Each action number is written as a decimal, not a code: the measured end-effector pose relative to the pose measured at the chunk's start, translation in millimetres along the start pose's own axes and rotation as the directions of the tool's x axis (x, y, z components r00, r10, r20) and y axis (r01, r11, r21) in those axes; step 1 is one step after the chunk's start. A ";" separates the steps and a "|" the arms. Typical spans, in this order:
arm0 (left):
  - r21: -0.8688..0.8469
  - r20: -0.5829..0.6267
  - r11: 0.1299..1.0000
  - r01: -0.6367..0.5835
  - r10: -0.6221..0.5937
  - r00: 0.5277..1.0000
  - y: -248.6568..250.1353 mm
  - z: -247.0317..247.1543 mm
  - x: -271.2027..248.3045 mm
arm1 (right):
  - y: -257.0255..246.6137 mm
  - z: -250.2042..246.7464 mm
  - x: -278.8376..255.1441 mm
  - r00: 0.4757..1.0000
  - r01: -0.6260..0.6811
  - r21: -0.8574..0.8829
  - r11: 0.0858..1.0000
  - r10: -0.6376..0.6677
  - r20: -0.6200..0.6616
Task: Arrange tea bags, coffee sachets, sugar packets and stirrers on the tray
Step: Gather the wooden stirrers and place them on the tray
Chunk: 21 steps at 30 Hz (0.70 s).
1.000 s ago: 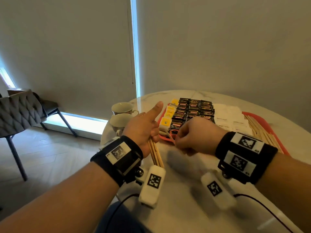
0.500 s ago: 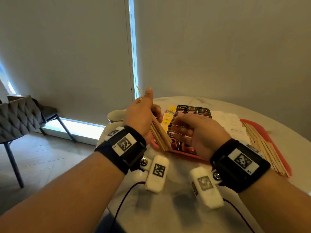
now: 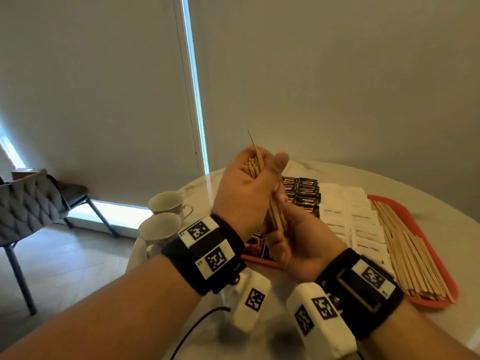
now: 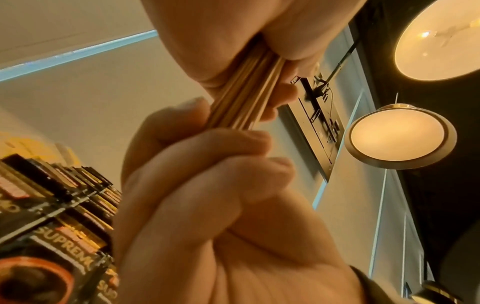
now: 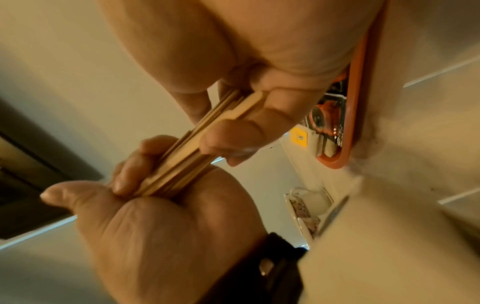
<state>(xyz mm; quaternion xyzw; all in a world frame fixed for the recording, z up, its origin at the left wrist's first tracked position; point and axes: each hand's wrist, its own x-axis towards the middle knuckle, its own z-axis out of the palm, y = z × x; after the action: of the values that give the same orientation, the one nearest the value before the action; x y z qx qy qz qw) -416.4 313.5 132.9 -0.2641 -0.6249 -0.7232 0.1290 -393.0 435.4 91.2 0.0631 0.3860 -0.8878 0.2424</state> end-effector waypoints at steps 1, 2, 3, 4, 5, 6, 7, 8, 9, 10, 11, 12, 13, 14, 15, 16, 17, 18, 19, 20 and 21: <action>-0.003 -0.002 1.000 -0.009 0.009 1.000 1.0 4.2 -0.8 | -0.8 -2.1 -0.3 1.000 -0.011 0.007 1.000 0.011 -0.006; -0.001 -0.006 1.000 -0.015 0.015 1.000 1.7 8.6 -1.5 | -2.0 -3.5 -0.7 1.000 -0.026 0.015 1.000 0.026 -0.001; 0.008 -0.008 1.000 -0.019 0.019 1.000 2.8 12.4 -1.5 | -3.4 -4.4 -1.7 0.999 -0.040 0.022 0.999 0.040 0.010; 0.023 0.000 0.999 -0.023 0.023 1.000 4.4 15.7 -1.8 | -4.9 -5.3 -3.0 0.999 -0.051 0.028 0.998 0.051 0.020; 0.045 0.018 0.999 -0.029 0.028 0.999 5.2 18.3 -1.7 | -6.5 -6.6 -4.3 0.998 -0.057 0.029 0.998 0.057 0.020; 0.065 0.047 0.997 -0.034 0.031 0.998 5.5 20.4 -1.7 | -8.0 -7.9 -5.6 0.998 -0.056 0.027 0.998 0.056 0.011; 0.083 0.076 0.996 -0.035 0.029 0.997 5.4 22.0 -1.9 | -9.2 -9.2 -6.8 0.999 -0.047 0.023 0.999 0.047 -0.002; 0.097 0.096 0.995 -0.034 0.024 0.995 5.0 23.1 -2.1 | -10.1 -10.1 -7.5 0.999 -0.029 0.022 0.999 0.029 -0.020; 0.112 0.102 0.993 -0.036 0.024 0.994 4.6 23.5 -2.3 | -10.7 -10.6 -7.6 0.999 -0.006 0.023 1.000 0.007 -0.044; 0.136 0.094 0.990 -0.046 0.033 0.995 3.7 23.2 -2.0 | -11.0 -11.0 -7.5 0.997 0.018 0.021 1.000 -0.016 -0.073; 0.174 0.078 0.982 -0.068 0.055 0.995 3.2 22.2 -1.3 | -11.2 -11.3 -7.2 0.994 0.038 0.019 0.999 -0.035 -0.099; 0.223 0.062 0.970 -0.098 0.086 0.994 2.9 21.2 -0.8 | -11.1 -11.5 -7.0 0.992 0.048 0.021 0.999 -0.045 -0.117; 0.270 0.054 0.954 -0.132 0.122 0.991 2.9 19.9 -0.2 | -10.8 -10.8 -7.6 0.991 0.049 0.024 0.999 -0.046 -0.125; 0.309 0.052 0.935 -0.175 0.167 0.985 3.6 18.7 0.3 | -10.2 -9.8 -8.3 0.991 0.044 0.027 0.999 -0.040 -0.124; 0.340 0.051 0.915 -0.217 0.213 0.976 3.1 16.8 0.9 | -9.6 -8.3 -9.1 0.993 0.036 0.029 0.999 -0.032 -0.117; 0.360 0.050 0.899 -0.250 0.249 0.967 3.0 14.6 1.0 | -9.0 -6.7 -10.0 0.994 0.025 0.029 0.999 -0.022 -0.105; 0.366 0.048 0.890 -0.270 0.272 0.961 3.4 12.6 0.6 | -8.4 -4.3 -11.5 0.996 0.013 0.027 1.000 -0.010 -0.088; 0.370 0.048 0.885 -0.283 0.287 0.957 3.7 10.2 0.3 | -7.8 -2.0 -13.0 0.998 0.000 0.022 1.000 0.002 -0.069; 0.380 0.052 0.876 -0.298 0.302 0.952 4.8 8.2 -0.3 | -7.6 0.4 -14.3 0.999 -0.011 0.014 1.000 0.012 -0.052; 0.408 0.061 0.858 -0.312 0.315 0.947 6.1 6.3 -1.2 | -7.1 1.9 -15.6 0.999 -0.021 0.004 1.000 0.022 -0.044; 0.444 0.074 0.836 -0.323 0.324 0.943 7.7 5.1 -2.8 | -6.7 2.9 -16.7 0.999 -0.031 -0.007 0.999 0.031 -0.045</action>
<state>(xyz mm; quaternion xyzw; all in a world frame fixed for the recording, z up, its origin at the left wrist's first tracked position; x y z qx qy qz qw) -409.0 316.6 138.2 -0.3274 -0.7212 -0.5272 0.3078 -381.4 443.6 102.5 0.0879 0.3938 -0.8808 0.2477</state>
